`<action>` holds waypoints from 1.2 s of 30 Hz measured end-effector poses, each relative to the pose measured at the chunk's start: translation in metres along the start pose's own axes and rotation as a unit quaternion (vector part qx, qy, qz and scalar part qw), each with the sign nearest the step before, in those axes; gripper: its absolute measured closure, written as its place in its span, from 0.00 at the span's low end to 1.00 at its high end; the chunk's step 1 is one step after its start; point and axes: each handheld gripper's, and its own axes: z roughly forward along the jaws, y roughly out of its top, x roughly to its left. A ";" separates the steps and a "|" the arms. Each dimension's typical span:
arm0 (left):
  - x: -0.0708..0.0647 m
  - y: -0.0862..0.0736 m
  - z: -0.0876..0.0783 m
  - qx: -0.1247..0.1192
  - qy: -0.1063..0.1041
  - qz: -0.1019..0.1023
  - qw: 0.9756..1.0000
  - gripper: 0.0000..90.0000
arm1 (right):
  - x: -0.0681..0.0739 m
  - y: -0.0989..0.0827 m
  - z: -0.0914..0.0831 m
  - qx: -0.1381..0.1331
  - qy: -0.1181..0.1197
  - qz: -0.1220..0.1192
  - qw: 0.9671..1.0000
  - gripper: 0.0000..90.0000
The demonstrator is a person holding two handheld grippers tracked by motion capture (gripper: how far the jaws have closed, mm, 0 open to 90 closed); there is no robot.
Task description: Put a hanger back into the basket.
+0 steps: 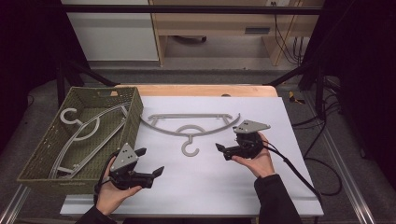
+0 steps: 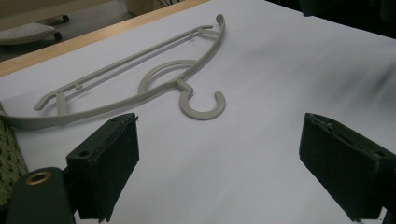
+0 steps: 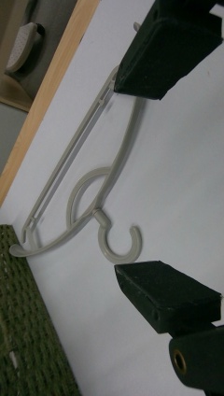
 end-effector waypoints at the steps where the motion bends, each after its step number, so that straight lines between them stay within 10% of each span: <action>1: -0.001 0.000 0.000 -0.001 -0.001 0.001 1.000 0.13 | -0.002 0.001 0.005 0.007 -0.001 0.001 1.000 0.13; 36: -0.015 -0.018 0.012 0.019 -0.027 0.014 0.999 0.13 | -0.033 0.000 0.134 0.120 0.012 -0.029 0.992 0.26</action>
